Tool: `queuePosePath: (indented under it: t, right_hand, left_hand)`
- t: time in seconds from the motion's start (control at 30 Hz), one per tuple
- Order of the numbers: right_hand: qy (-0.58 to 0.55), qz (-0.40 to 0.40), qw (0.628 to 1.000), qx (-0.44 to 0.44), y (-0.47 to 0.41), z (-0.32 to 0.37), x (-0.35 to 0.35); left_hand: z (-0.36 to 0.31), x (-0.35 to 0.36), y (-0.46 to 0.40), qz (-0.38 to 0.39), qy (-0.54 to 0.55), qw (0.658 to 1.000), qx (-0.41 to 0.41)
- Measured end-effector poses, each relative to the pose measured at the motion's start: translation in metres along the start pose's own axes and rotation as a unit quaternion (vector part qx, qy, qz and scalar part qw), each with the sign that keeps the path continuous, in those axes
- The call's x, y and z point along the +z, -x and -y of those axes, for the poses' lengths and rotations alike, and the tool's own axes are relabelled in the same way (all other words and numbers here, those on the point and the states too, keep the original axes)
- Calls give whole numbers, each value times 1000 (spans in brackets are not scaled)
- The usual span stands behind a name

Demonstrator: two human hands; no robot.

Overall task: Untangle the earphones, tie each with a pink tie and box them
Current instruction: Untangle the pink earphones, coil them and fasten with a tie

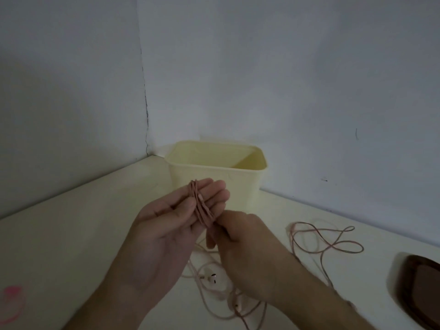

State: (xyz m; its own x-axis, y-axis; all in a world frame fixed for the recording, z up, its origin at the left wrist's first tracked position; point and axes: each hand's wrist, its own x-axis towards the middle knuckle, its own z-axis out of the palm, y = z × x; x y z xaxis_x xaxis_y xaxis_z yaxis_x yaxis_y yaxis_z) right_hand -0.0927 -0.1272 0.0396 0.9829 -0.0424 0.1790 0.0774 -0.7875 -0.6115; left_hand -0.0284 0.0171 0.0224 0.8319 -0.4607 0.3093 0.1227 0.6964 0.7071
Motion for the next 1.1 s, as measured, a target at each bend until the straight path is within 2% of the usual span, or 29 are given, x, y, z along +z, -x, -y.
queuePosePath:
  t: [0.1, 0.2, 0.3, 0.4, 0.53, 0.7, 0.8, 0.87, 0.9, 0.97, 1.07, 1.1]
  right_hand:
    - [31, 30, 999, -5, 1, 3, 1]
    - [38, 39, 998, -9, 2, 8, -9]
    - [53, 3, 998, -34, 4, 10, -28]
    - [47, -33, 998, -28, 5, 8, -46]
    - [11, -36, 999, -40, 8, 4, -55]
    - [-24, -23, 998, -48, 5, -2, -53]
    - [-22, -32, 997, -59, 2, -6, -39]
    - [-3, -29, 998, -48, 1, -9, -27]
    - [13, -21, 999, -36, 1, -11, -22]
    - [47, 4, 999, -22, 2, -10, -12]
    - [71, 38, 997, -19, 3, -7, -3]
    - [73, 43, 996, -18, 3, -5, -2]
  left_hand:
    - [-1, -3, -3, -2, -43, 999, 32]
    - [3, -6, -2, -22, -157, 986, 44]
    - [7, -4, 2, -20, -291, 956, 31]
    - [8, 0, 5, 32, -332, 943, -3]
    - [7, 0, 6, 75, -281, 955, -64]
    - [1, -7, 5, 130, -58, 980, -140]
    - [-1, -13, 2, 168, 51, 975, -136]
    - [-2, -17, -2, 188, 157, 959, -139]
    - [-3, -17, -3, 174, 191, 956, -139]
    - [-5, -20, -1, 115, 179, 971, -109]
    - [-1, -13, -6, 122, 146, 980, -60]
    - [0, -13, -6, 90, 117, 987, -62]
